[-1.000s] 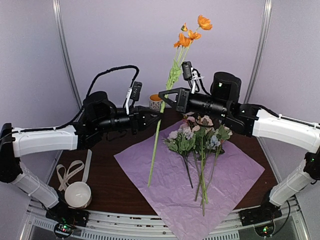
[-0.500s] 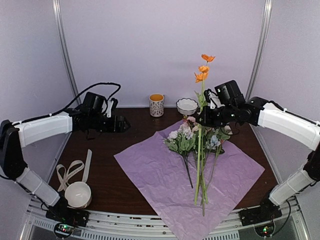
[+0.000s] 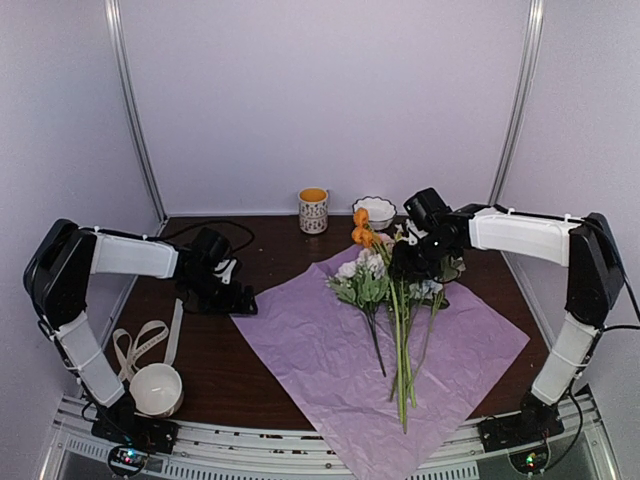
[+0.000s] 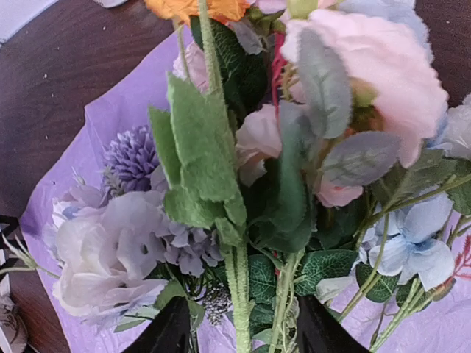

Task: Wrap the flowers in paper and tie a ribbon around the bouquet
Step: Place the fake flower on the flattened wrapping paper, then move the flattened wrapping paper to the center of the board.

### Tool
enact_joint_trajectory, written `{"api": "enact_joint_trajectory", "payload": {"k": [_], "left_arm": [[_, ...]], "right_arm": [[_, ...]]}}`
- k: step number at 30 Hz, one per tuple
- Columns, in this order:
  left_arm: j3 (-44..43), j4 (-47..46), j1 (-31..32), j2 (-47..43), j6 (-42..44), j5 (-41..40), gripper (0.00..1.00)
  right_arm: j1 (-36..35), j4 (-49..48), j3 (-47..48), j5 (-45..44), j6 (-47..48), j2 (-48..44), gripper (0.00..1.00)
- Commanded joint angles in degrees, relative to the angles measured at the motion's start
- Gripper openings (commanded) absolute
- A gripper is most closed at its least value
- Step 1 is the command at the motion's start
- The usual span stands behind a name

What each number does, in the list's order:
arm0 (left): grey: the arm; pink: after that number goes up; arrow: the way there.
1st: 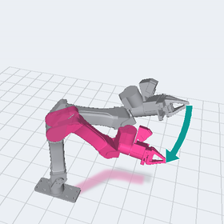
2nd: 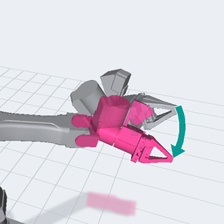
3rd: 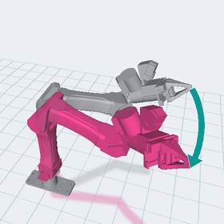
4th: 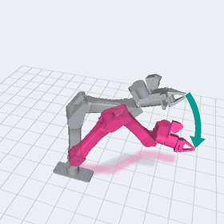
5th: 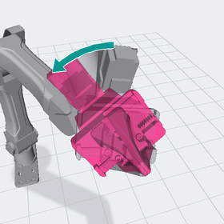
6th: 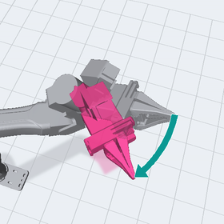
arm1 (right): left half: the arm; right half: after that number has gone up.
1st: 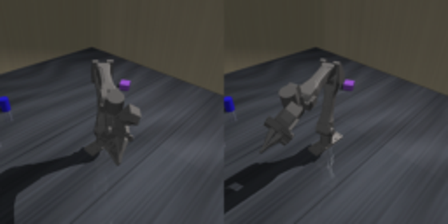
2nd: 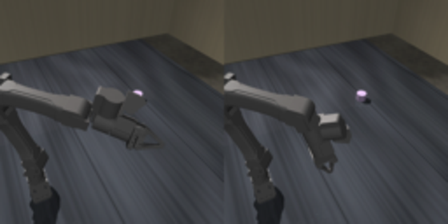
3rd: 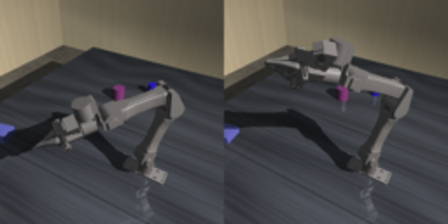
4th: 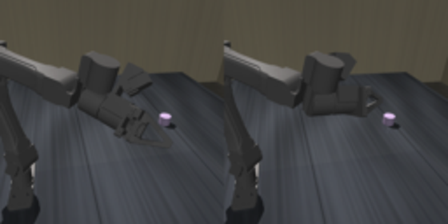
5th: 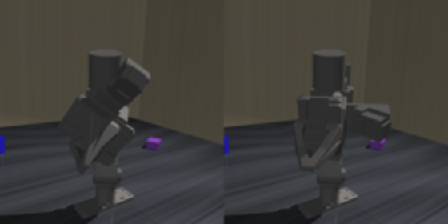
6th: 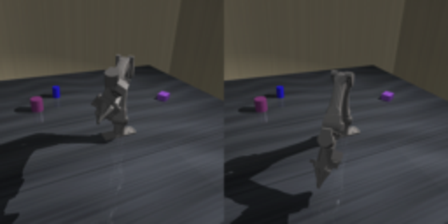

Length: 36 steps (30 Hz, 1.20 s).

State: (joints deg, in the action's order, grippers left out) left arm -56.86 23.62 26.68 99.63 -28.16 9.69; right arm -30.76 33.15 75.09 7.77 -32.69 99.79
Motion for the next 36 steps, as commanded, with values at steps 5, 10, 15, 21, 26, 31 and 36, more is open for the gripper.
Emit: {"api": "enact_joint_trajectory", "payload": {"k": [5,10,15,21,26,31,36], "left_arm": [[3.8,-3.6,-0.1,1.0,-1.1,5.6,0.94],[4.9,-6.6,-0.1,2.2,-1.3,8.7,0.90],[3.5,-9.2,-0.2,4.3,-0.2,12.3,0.81],[2.2,-12.0,0.1,4.7,-0.5,15.8,0.20],[3.5,-13.3,0.2,2.8,-0.6,14.9,0.00],[6.4,-16.4,0.1,1.3,-1.1,14.3,0.00],[9.5,-17.9,0.1,0.5,-0.2,13.4,0.00]], "right_arm": [[2.6,8.5,2.7,-6.6,4.3,-11.3,0.57],[12.4,7.3,-10.7,-6.9,4.7,-19.6,0.62],[27.3,6.9,-16.0,4.2,8.6,-15.7,0.62],[35.7,9.4,-17.9,4.3,11.9,-13.4,0.62],[42.8,9.5,-23.5,4.6,8.2,-17.2,0.66],[45.5,5.9,-35.9,1.0,-2.4,-29.4,0.70],[45.6,12.5,-38.8,-6.9,-13.0,-32.8,0.70]]}}
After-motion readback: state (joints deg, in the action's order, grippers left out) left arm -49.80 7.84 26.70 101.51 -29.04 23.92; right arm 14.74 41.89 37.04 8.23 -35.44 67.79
